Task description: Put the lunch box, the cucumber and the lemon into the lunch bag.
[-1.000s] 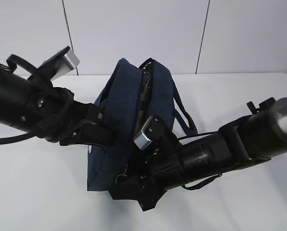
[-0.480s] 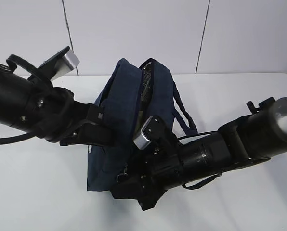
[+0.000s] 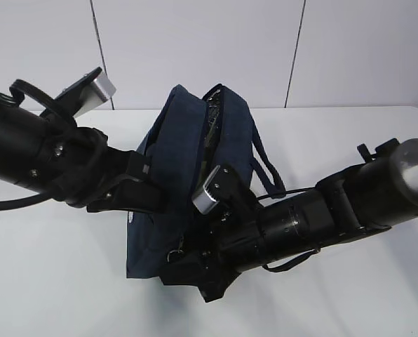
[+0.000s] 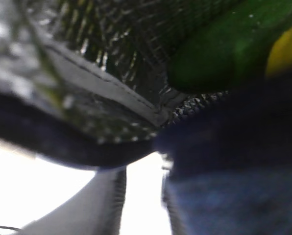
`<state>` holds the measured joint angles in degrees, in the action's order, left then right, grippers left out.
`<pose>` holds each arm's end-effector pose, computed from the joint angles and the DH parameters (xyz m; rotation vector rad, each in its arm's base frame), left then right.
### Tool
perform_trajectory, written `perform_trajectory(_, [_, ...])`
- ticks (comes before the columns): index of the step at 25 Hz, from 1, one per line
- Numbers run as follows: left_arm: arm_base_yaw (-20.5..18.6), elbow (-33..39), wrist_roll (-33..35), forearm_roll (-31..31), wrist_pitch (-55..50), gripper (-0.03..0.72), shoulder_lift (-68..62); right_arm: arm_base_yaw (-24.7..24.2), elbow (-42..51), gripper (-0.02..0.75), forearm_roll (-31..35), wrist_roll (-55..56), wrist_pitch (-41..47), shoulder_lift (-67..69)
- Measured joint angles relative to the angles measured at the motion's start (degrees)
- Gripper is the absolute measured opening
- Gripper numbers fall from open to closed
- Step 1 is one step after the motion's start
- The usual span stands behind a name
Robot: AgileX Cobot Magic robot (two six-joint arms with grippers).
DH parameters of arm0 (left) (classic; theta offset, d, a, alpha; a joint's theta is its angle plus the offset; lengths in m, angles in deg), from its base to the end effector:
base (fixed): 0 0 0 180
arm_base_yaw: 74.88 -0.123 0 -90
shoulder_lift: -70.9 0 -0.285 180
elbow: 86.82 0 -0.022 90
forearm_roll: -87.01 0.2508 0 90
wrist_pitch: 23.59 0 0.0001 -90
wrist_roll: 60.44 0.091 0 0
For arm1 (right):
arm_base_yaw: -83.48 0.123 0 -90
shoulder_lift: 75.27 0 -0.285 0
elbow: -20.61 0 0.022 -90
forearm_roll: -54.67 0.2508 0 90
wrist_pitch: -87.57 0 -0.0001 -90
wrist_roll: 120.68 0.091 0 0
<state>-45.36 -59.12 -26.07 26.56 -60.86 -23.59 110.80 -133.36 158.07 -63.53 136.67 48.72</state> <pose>0.2313 -0.1862 0.2306 0.4589 2.5613 -1.0359 0.2778 0.2189 0.1095 -1.1538 1.9692 1.0933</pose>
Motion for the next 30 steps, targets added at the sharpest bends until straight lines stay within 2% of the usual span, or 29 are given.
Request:
perform_trajectory(7, [0.0,0.0,0.0,0.0,0.0,0.003,0.0,0.0,0.0,0.202,0.0,0.1,-0.2,0.0])
perform_trajectory(13, [0.0,0.0,0.0,0.0,0.0,0.003,0.0,0.0,0.0,0.011,0.0,0.1,-0.5,0.0])
perform_trajectory(15, [0.0,0.0,0.0,0.0,0.0,0.003,0.0,0.0,0.0,-0.012,0.0,0.1,-0.5,0.0])
perform_trajectory(30, [0.0,0.0,0.0,0.3,0.4,0.003,0.0,0.0,-0.1,-0.013,-1.9,5.2,-1.7,0.0])
